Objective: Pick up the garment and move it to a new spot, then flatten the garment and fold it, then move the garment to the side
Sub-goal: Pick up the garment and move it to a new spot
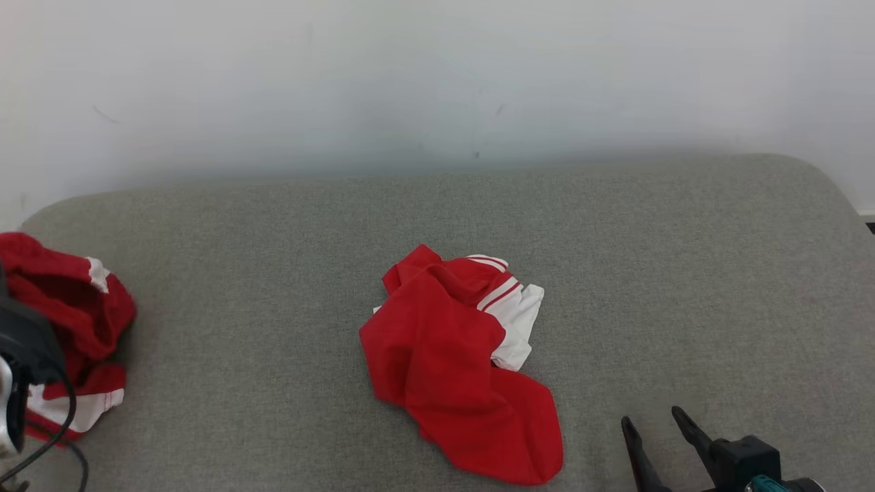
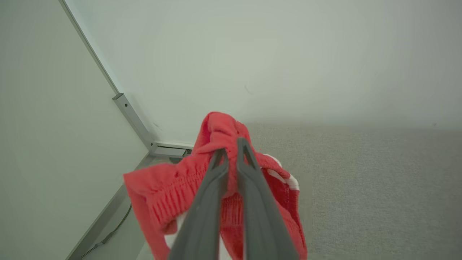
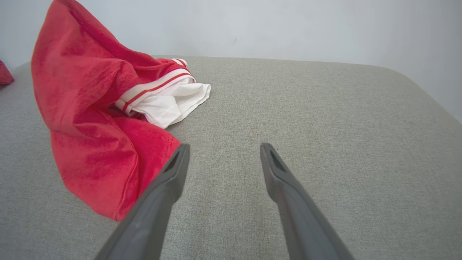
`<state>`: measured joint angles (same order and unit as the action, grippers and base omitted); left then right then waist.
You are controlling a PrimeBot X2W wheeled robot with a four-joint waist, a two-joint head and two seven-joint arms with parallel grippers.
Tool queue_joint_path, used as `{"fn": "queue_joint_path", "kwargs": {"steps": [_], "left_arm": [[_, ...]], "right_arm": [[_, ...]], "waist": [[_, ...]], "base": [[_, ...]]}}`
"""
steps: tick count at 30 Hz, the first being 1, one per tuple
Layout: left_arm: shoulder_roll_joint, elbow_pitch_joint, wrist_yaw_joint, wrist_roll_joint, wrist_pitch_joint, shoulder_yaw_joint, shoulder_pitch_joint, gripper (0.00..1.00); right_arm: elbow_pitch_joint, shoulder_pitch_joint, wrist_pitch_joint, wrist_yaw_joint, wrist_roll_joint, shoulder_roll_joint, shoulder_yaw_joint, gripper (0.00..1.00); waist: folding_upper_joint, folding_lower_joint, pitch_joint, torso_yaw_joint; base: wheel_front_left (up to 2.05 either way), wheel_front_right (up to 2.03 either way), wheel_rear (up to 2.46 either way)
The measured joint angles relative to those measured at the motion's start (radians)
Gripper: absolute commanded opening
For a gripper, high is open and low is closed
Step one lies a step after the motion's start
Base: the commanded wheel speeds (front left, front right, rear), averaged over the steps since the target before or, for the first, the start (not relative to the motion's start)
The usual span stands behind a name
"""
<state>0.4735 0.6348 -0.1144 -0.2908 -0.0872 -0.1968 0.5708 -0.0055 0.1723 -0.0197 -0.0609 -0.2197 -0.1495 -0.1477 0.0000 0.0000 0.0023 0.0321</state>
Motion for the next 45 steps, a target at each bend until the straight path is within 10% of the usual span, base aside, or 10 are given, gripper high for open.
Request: {"fn": "queue_joint_path", "kwargs": {"steps": [2, 33, 45], "left_arm": [[0.007, 0.005, 0.000, 0.000, 0.006, 0.016, -0.035, 1.00], [-0.166, -0.131, 0.026, -0.072, 0.141, 0.074, -0.020, 1.00], [-0.245, -0.336, 0.090, -0.109, 0.211, -0.018, -0.360, 1.00]], "right_arm": [[-0.009, -0.004, -0.013, 0.006, 0.003, -0.002, -0.013, 1.00], [0.051, -0.141, -0.020, 0.008, -0.003, 0.009, 0.020, 1.00], [0.089, -0.118, 0.016, -0.002, -0.027, 0.026, 0.041, 1.00]], "waist": [[0.0000, 0.0000, 0.009, -0.006], [0.0000, 0.0000, -0.053, 0.026], [-0.0001, -0.0002, -0.175, 0.021]], "base": [[0.00, 0.00, 0.00], [0.00, 0.00, 0.00], [0.00, 0.00, 0.00]]}}
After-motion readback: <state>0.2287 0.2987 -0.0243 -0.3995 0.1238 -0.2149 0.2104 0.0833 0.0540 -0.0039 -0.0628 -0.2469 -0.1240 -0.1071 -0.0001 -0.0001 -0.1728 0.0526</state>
